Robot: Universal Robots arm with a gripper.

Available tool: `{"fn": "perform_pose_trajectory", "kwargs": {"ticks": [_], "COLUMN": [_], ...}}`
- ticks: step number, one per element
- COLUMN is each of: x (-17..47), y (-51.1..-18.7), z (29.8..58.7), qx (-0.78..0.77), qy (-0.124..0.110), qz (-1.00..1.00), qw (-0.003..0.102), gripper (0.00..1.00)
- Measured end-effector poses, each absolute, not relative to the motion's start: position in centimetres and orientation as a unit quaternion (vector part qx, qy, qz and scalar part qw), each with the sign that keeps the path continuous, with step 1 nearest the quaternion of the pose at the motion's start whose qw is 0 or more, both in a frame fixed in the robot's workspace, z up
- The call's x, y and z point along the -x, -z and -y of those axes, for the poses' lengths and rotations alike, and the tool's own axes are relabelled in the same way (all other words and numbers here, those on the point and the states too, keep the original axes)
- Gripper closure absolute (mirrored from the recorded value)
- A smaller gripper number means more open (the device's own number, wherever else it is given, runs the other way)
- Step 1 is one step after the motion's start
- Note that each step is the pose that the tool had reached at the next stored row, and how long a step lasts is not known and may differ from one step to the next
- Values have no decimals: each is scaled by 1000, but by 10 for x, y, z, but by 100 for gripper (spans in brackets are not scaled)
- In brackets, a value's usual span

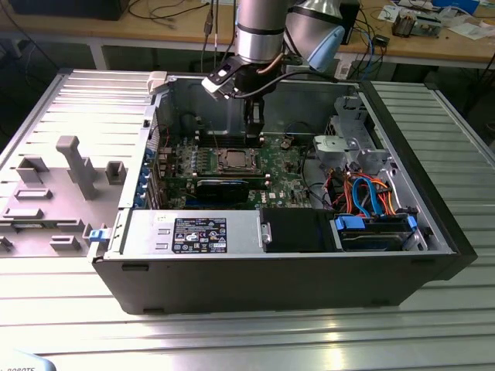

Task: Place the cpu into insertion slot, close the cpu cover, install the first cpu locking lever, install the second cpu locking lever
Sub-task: 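Close the cpu cover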

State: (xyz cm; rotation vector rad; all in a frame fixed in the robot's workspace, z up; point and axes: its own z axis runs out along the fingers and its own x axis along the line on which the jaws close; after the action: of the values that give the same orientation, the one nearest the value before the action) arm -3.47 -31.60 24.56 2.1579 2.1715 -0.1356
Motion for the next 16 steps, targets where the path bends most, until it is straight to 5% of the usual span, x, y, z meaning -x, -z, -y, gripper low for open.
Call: {"fn": "perform_pose_trajectory", "kwargs": {"ticks": [16], "x": [61], "y": [-234], "z": [316], "qx": [-703], "qy": [47], "qz": [-709], "qw": [36], "gripper": [89]}}
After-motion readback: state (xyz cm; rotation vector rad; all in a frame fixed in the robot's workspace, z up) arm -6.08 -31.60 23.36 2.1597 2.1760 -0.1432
